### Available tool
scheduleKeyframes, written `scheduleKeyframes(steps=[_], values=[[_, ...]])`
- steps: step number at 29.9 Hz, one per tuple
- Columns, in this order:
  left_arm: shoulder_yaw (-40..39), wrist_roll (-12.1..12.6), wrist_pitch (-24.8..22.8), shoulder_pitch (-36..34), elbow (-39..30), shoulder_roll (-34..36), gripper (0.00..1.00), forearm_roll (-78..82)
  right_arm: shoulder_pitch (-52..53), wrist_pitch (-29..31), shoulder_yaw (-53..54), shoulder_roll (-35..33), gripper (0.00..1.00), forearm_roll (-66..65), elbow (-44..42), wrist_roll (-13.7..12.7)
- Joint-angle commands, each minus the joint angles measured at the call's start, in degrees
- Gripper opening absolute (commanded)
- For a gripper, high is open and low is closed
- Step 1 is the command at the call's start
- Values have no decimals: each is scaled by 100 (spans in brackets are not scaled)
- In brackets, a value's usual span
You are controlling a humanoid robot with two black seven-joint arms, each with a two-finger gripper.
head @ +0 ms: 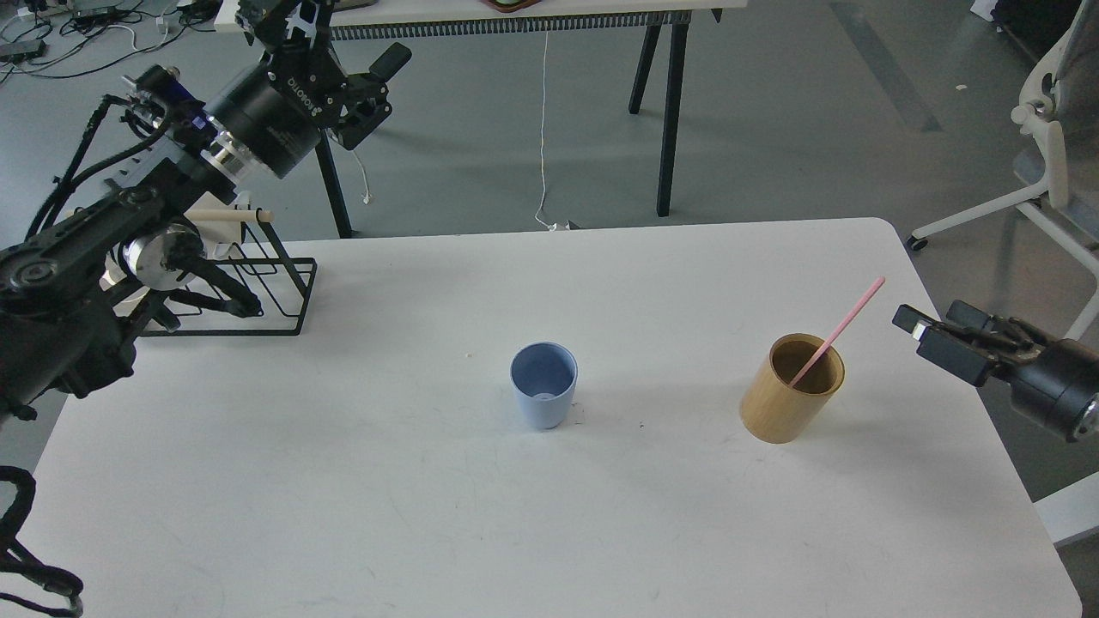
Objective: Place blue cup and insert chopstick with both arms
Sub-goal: 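Reach the right gripper to the pink stick in the tan cup and grasp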
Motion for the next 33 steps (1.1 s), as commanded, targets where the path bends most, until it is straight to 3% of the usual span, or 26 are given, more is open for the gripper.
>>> scheduleKeyframes(steps=[1, 5, 13, 17, 33], values=[[0, 0, 1, 49, -1, -1, 91, 1, 51, -32, -7, 435, 97, -9, -221, -1], [-9, 0, 1, 110, 17, 43, 91, -17, 69, -93, 10, 523, 92, -9, -282, -1], [-9, 0, 1, 216, 8, 43, 92, -34, 156, -269, -7, 734, 59, -35, -467, -1], [-9, 0, 1, 233, 8, 35, 92, -34, 165, -269, -7, 734, 47, -35, -467, -1], [-18, 0, 1, 312, 8, 17, 92, -43, 165, -278, -7, 734, 20, -44, -441, -1]])
